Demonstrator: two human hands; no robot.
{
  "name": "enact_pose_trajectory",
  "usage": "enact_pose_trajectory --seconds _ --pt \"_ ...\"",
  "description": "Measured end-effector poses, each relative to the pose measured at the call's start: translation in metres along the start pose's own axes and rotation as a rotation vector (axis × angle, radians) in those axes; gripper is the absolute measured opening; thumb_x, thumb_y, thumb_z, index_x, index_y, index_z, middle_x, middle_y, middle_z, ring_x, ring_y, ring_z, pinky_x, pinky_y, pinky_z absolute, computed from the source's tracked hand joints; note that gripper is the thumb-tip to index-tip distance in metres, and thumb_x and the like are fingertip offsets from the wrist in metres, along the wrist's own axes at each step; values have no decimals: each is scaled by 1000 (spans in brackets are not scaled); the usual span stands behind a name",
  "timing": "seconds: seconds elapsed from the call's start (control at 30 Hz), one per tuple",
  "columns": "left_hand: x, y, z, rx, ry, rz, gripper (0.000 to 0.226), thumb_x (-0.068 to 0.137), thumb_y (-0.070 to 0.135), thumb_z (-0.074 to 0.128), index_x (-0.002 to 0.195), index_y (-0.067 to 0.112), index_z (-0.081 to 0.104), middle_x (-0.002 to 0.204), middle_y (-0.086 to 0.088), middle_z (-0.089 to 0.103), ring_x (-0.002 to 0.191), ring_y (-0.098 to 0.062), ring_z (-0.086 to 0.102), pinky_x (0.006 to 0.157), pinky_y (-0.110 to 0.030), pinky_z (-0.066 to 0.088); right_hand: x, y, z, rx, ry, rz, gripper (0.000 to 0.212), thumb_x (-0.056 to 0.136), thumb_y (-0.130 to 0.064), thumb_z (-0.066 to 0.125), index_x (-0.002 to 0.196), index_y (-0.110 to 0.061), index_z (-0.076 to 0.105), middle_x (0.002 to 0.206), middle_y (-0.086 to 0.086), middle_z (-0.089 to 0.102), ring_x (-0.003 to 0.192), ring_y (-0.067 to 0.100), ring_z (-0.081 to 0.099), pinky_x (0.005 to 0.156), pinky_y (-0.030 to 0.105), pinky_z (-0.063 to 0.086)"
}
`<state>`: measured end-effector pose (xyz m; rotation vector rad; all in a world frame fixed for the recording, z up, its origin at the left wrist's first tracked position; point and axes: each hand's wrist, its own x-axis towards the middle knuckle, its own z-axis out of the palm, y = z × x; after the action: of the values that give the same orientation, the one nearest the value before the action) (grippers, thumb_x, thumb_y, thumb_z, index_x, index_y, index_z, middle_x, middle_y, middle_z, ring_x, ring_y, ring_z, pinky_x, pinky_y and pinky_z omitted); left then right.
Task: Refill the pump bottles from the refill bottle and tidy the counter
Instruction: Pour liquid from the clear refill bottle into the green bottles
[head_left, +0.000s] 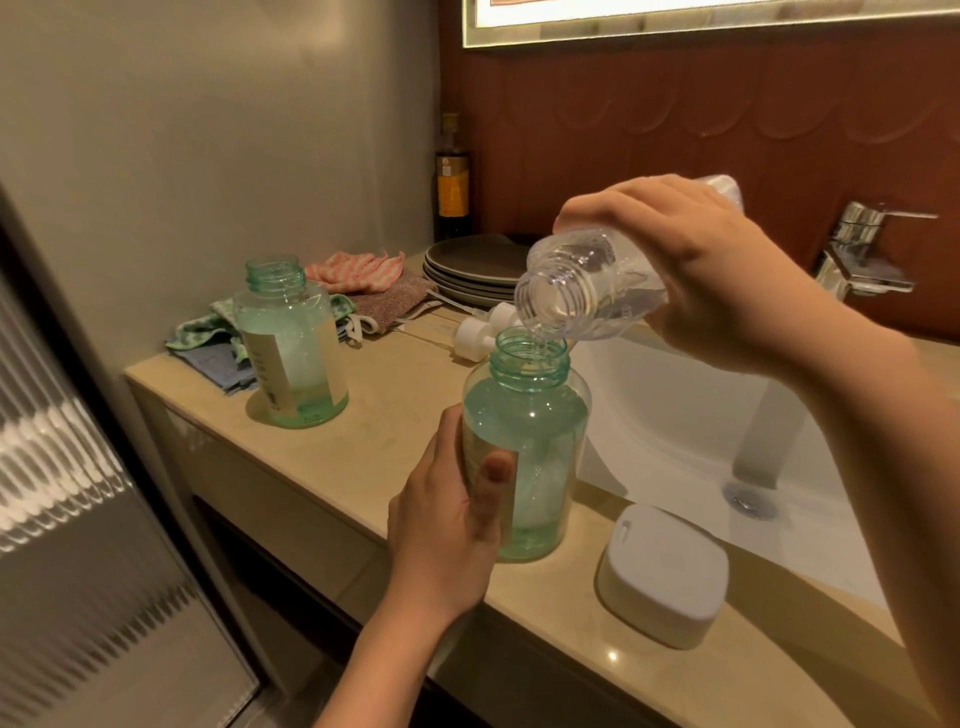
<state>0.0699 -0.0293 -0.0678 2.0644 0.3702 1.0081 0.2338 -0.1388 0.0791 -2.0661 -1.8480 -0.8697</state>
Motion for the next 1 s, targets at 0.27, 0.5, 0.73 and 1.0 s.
enact_pose_trajectory --seconds 0.27,0.5,0.73,1.0 --pt "0 -1 0 9 -5 2 55 66 91 3 104 60 31 105 27 56 94 8 53 74 -24 44 0 0 -1 -1 -2 -6 80 66 11 72 133 -21 43 125 9 54 113 31 48 95 38 34" --pt "-1 0 0 0 -4 -4 65 65 92 3 103 51 37 102 24 57 91 6 54 73 -28 43 0 0 -1 3 5 -11 77 68 10 72 133 -21 44 124 9 55 112 31 49 94 40 36" --pt "0 0 0 -4 1 -7 64 65 92 3 105 55 36 103 25 57 92 6 54 73 -26 43 1 1 1 -5 10 -14 79 67 12 71 133 -22 42 124 8 54 113 31 49 95 39 35" --pt "1 -1 0 -11 5 -1 68 66 91 5 108 49 38 102 24 58 91 1 56 77 -33 46 0 2 1 -6 9 -12 79 68 12 71 133 -22 42 125 9 54 113 31 48 94 38 35"
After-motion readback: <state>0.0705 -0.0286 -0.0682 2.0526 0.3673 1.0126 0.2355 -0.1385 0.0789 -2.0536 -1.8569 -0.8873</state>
